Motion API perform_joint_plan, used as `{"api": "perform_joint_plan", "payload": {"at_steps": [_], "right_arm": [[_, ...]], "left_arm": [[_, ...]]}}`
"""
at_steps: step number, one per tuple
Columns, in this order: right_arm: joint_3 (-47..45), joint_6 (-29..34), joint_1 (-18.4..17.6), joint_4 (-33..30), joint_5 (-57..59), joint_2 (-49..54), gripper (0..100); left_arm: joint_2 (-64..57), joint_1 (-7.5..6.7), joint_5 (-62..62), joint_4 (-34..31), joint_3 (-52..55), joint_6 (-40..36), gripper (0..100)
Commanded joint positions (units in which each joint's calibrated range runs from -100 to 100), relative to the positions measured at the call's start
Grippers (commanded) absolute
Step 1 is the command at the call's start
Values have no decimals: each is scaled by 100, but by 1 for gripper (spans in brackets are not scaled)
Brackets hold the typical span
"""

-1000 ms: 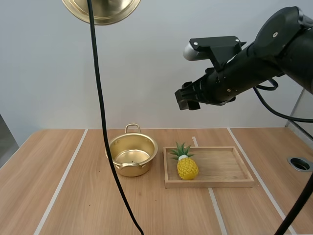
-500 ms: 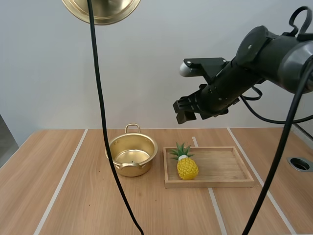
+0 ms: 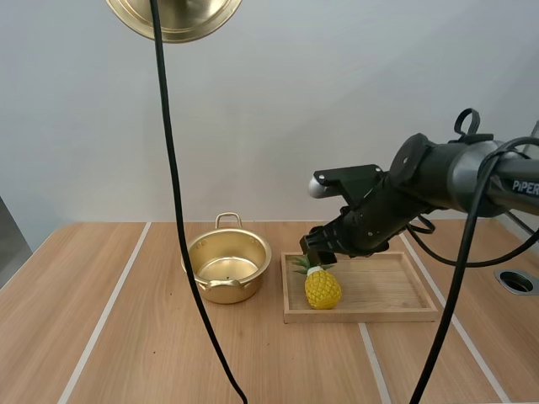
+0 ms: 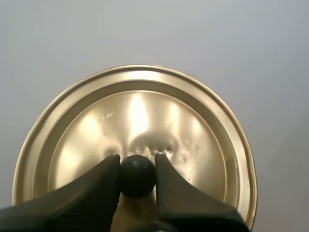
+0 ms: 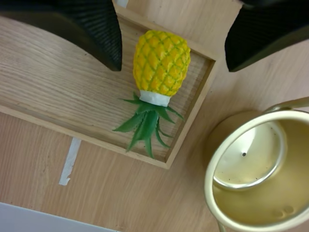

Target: Open the pot, put the pineapple inside, and close it

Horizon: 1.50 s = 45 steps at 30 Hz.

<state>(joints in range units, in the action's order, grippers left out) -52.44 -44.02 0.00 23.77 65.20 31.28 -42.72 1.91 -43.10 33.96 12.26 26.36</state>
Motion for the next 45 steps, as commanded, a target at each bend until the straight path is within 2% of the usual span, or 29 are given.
{"api": "perform_joint_plan", "payload": {"at_steps": [1,14,18,26,45], "right_arm": [[-202,-271,9,103,-292,-84,100],[-217,-1000,9,323,-532,-1011,100],[-217,-1271,-2,591,-722,-1115,100],[-217,-1421,-160,639,-1010,-1503,100],[-217,-1681,-160,651,-1973,-2234,100]], "left_arm": [[-41,-11,242,48,-59,-15,0],[-41,-11,242,48,-59,-15,0],[-41,-11,242,48,-59,-15,0],[-41,-11,242,48,-59,-15,0],[-41,-11,204,48,-59,-15,0]]}}
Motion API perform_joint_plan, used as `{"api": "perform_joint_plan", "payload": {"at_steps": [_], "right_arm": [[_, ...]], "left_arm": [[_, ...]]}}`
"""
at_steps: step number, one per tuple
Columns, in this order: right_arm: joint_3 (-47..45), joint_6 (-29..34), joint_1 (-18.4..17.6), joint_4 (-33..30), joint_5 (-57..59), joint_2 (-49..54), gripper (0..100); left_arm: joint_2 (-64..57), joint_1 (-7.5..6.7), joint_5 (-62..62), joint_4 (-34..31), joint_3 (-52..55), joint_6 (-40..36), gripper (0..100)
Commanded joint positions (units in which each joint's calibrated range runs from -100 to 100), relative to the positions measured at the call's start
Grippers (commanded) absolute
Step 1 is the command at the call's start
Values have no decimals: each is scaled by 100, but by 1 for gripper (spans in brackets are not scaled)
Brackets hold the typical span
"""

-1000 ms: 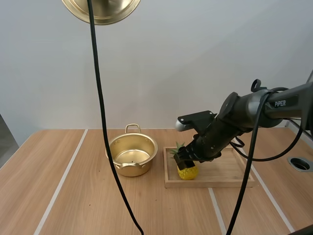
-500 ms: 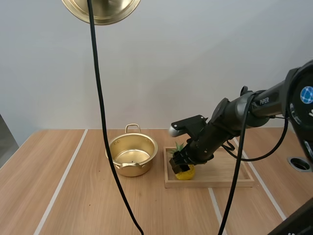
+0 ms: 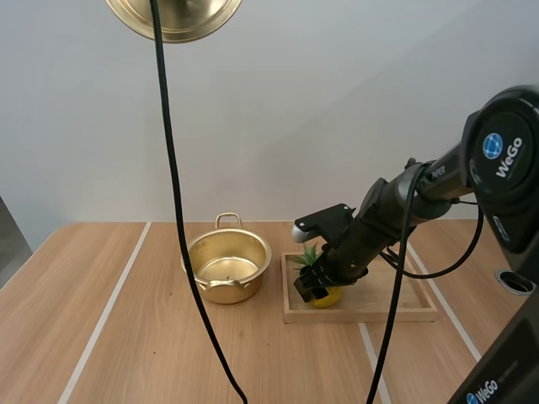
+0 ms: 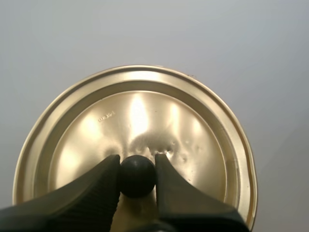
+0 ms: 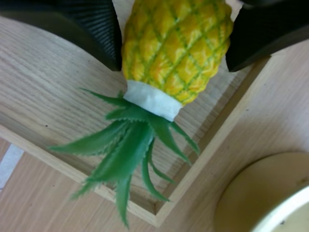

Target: Open the pot, put the pineapple inside, and close it

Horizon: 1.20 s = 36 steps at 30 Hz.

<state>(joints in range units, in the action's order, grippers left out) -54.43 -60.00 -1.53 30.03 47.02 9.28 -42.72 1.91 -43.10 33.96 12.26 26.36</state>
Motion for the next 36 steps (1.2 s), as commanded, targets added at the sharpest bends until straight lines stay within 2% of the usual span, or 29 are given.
{"api": "perform_joint_plan", "payload": {"at_steps": [1,3,4,5,6,8,9,10,21,31,36], "right_arm": [[-18,-82,-8,24,-215,-77,100],[-18,-82,-8,24,-274,-109,100],[-18,-82,-8,24,-319,-109,97],[-18,-82,-8,9,-388,-109,89],[-18,-82,-8,-5,-462,-109,76],[-18,-82,-8,-44,-483,-109,42],[-18,-82,-8,-44,-483,-109,19],[-18,-82,-8,-34,-483,-109,0],[98,-82,-8,59,-668,200,0],[523,-82,-8,918,-539,1724,0],[718,-82,-8,1312,-109,2278,0]], "left_arm": [[-41,-11,204,48,-59,-15,0],[-41,-11,204,48,-59,-15,0],[-41,-11,204,48,-59,-15,0],[-41,-11,204,48,-59,-15,0],[-41,-11,204,48,-59,-15,0],[-41,-11,204,48,-59,-15,0],[-41,-11,204,48,-59,-15,0],[-41,-11,204,48,-59,-15,0],[-41,-11,204,48,-59,-15,0],[-41,-11,204,48,-59,-15,0],[-41,-11,204,48,-59,-15,0]]}}
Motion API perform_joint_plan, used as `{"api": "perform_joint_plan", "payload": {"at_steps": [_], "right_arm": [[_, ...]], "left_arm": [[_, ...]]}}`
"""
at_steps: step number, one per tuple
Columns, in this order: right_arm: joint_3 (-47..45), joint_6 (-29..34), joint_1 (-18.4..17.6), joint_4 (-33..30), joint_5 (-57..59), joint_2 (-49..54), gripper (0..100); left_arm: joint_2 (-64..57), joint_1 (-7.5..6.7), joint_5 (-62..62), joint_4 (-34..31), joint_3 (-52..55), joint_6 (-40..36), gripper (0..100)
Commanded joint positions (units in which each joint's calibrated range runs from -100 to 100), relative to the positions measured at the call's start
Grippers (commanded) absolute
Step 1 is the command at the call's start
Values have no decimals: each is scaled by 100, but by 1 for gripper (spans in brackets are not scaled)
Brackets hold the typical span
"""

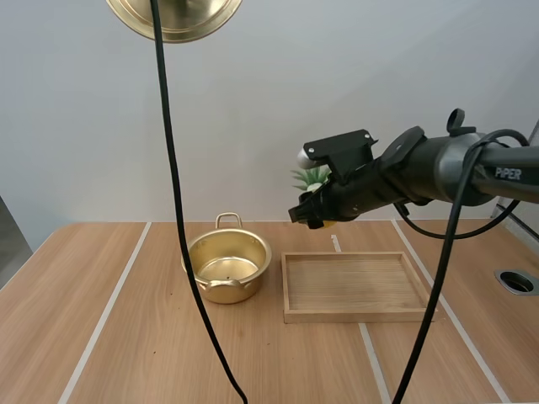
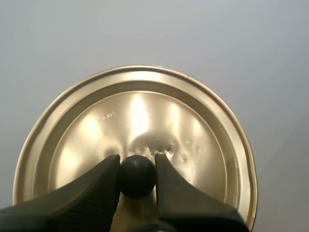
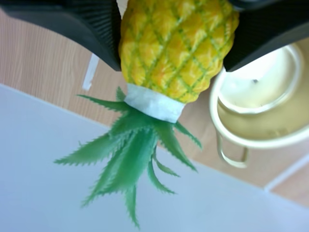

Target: Open the pot, put the pineapple inside, and close it

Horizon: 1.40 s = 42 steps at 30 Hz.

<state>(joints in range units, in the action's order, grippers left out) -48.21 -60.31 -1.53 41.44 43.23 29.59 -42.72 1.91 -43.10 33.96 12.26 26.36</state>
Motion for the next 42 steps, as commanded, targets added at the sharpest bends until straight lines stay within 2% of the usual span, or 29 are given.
{"api": "perform_joint_plan", "payload": {"at_steps": [1,10,23,33,42], "right_arm": [[112,-51,-8,199,354,344,0],[182,-51,-37,241,915,943,0],[182,-15,-945,241,1090,1355,0],[182,-15,-1391,241,742,1353,0],[169,-15,-1638,-118,246,986,0]], "left_arm": [[-41,-11,204,48,-59,-15,0],[-41,-11,204,48,-59,-15,0],[-41,-11,204,48,-59,-15,0],[-41,-11,204,48,-59,-15,0],[-41,-11,204,48,-59,-15,0]]}}
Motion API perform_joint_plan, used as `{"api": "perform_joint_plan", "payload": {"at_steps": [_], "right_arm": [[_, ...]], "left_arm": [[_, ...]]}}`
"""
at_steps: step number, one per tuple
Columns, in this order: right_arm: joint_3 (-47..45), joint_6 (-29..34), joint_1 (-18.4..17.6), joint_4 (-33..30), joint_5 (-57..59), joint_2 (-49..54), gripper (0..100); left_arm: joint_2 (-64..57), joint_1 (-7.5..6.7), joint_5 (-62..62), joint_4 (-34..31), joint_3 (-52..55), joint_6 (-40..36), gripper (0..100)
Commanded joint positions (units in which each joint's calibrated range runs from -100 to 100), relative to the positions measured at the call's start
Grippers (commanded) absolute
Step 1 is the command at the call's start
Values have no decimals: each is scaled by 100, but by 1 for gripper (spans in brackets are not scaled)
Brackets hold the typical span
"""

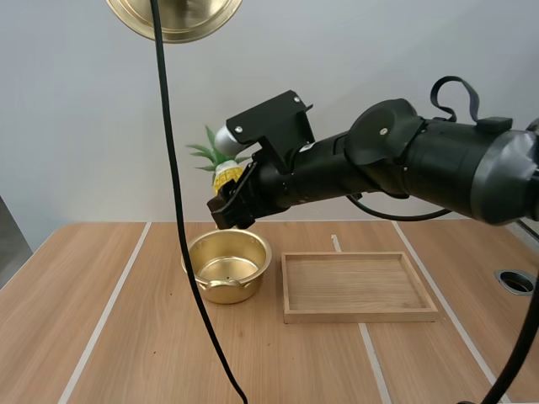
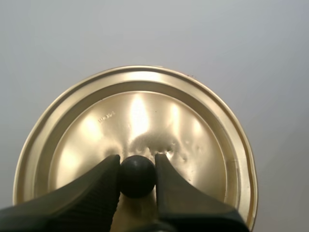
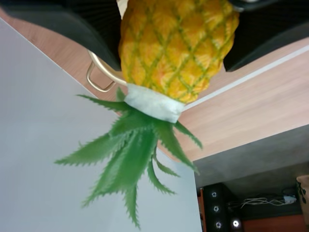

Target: Open the pot, put the pineapple inside, and close it

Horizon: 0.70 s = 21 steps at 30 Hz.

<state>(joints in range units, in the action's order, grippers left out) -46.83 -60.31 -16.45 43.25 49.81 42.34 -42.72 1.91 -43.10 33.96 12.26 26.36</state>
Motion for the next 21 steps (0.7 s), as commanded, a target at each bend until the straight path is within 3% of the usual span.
{"api": "perform_joint_plan", "payload": {"at_steps": [1,21], "right_arm": [[30,-15,-146,-299,-476,-330,0],[30,-47,-146,-423,-1479,-1793,0]], "left_arm": [[-41,-11,204,48,-59,-15,0],[-41,-11,204,48,-59,-15,0]]}}
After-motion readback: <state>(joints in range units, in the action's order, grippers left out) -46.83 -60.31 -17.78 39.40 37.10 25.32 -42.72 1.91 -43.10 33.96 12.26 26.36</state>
